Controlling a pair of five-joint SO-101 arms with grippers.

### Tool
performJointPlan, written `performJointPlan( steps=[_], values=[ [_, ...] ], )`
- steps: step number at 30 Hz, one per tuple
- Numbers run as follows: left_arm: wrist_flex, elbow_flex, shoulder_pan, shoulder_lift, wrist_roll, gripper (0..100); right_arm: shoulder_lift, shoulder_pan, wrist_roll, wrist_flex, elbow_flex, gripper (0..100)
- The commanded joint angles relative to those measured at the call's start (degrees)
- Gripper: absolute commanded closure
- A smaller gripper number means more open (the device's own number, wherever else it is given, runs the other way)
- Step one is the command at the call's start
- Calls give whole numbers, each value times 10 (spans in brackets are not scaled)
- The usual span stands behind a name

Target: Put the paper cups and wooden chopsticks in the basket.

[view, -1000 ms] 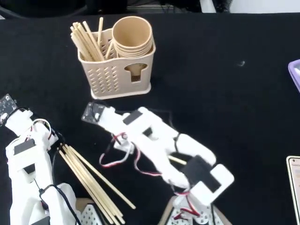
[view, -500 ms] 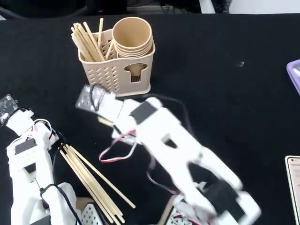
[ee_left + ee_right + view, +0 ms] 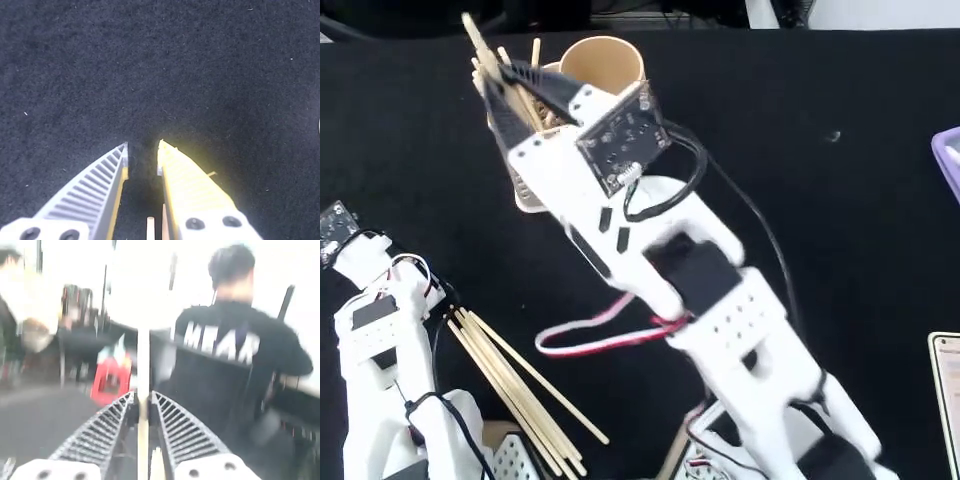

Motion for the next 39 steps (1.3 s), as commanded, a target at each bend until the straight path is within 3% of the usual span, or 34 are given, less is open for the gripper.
performJointPlan(
  steps=[1,9,18,21,27,33,39],
  values=[
    [-9,-4,-4,-12,4,891,42,4,-4,-134,-26,987],
    [-9,-4,-2,-12,4,891,163,75,-8,-275,-23,988],
    [-9,-4,-1,-12,4,891,240,79,-8,-245,-18,986],
    [-10,-4,-1,-12,4,891,233,73,-8,-193,-35,973],
    [-10,-4,-1,-12,4,891,207,71,-8,-86,-59,836],
    [-10,-4,-1,-12,4,891,141,70,-9,-4,-71,837],
    [-10,-4,-3,-12,4,891,-7,30,-9,280,-22,892]
  ],
)
